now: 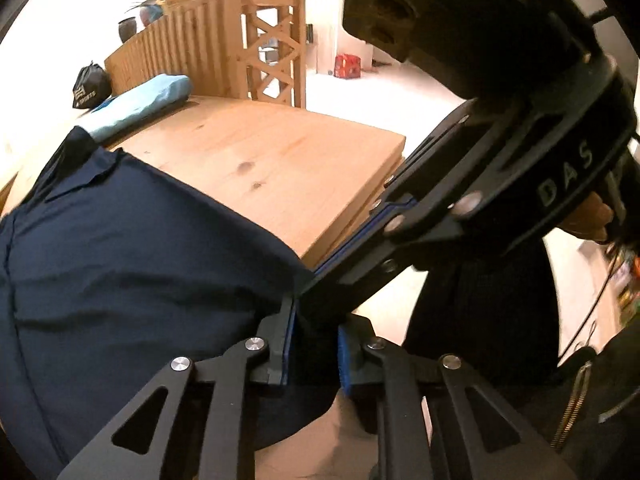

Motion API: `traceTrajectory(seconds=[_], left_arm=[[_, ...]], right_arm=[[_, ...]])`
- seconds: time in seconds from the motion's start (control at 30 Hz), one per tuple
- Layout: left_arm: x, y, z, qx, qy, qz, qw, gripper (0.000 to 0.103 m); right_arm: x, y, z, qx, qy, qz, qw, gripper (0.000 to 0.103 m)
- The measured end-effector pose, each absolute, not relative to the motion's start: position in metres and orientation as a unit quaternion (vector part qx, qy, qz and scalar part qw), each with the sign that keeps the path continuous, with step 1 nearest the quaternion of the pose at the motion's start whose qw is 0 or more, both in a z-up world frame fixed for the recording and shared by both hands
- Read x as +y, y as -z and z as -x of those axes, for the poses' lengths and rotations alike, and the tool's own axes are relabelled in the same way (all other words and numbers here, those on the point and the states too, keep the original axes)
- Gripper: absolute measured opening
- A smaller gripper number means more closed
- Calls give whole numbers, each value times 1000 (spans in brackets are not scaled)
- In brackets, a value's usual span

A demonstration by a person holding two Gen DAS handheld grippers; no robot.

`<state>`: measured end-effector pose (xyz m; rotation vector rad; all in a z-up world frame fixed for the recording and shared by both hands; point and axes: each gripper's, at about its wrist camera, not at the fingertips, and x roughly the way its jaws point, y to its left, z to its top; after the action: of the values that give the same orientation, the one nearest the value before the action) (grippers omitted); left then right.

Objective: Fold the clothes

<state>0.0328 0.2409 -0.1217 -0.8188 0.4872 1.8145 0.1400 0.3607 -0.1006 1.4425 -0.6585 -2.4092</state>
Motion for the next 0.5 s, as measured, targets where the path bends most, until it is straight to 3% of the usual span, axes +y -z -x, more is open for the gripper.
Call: traceTrajectory(seconds=[0.03, 0.2, 0.27, 0.5], left_arm=[[235, 117, -30, 194, -760, 342, 517, 10], [204, 93, -13, 147, -778, 343, 505, 10], [194, 86, -9, 132, -782, 344, 502, 10], [192, 90, 3, 106, -774, 363, 507, 10]], right_arm=[[367, 93, -136, -216, 835, -492, 122, 31], [422, 54, -77, -200, 855, -469, 90, 36], [448, 39, -27, -162, 874, -457, 35, 43], [523, 56, 185, -129, 882, -447, -78, 43]])
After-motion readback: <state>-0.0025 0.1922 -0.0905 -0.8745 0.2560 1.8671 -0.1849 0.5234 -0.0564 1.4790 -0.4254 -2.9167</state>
